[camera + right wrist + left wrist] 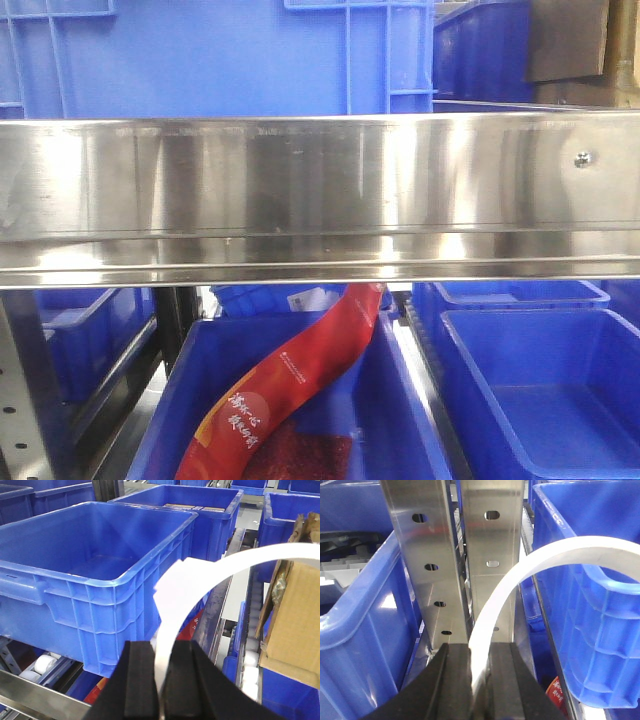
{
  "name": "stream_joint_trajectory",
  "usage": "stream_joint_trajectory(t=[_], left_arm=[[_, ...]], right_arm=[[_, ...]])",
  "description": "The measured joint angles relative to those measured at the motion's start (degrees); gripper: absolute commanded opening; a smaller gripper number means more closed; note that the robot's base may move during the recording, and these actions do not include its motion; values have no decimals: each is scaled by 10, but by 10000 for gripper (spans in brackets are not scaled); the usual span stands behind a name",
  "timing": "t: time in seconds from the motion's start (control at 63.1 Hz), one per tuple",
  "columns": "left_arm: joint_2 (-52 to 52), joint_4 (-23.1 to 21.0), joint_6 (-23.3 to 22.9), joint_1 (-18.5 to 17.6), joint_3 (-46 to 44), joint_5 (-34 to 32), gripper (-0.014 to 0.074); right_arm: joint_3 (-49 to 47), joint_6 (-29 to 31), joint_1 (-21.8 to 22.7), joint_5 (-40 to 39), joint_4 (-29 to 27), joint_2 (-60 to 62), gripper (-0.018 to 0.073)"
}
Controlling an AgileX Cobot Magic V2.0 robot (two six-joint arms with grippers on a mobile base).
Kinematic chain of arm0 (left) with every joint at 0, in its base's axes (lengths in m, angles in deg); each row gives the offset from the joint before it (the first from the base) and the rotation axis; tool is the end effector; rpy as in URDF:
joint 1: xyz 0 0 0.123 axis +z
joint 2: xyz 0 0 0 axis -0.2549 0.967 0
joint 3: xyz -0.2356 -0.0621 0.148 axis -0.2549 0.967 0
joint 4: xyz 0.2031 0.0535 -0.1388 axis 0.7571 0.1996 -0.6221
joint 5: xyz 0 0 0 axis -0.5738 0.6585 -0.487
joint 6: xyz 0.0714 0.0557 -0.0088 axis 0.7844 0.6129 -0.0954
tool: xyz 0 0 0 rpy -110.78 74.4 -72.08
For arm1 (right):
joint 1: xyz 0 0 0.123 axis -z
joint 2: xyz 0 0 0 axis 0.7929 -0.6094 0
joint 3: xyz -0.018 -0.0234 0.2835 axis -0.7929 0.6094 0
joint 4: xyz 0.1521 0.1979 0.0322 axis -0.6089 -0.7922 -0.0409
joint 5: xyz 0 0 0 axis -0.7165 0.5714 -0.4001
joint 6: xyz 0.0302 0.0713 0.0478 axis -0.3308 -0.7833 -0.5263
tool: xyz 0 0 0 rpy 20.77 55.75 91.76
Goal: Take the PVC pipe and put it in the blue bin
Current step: 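Move both grippers with clamps over the open blue bin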
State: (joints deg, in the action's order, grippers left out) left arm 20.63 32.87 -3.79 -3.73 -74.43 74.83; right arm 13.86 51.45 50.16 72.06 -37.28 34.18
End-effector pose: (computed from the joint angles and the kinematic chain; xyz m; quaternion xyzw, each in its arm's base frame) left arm 0.1437 0.0227 0.4033 -0.0175 0.8199 0.0632 0.5687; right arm 0.1249 0.0187 0.4327 -0.0556 0.7963 0.0766 0.5975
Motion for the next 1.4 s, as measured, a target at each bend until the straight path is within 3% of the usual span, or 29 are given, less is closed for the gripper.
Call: stream_joint_trajectory(t=[0.666,0.682,1.174,1.396], left_arm=[[0,0,0,0,0,-36,-111],[36,-27,10,-102,-59,-80,-111],[177,-27,11,-156,-180,-89,-111],[222,-24,11,-194,-201,-135,-111]], right_arm=[[0,0,0,0,0,0,-154],[0,0,0,-2,-38,0,-154],[0,0,0,-2,-39,0,-154],[0,0,0,-3,-39,0,-154]])
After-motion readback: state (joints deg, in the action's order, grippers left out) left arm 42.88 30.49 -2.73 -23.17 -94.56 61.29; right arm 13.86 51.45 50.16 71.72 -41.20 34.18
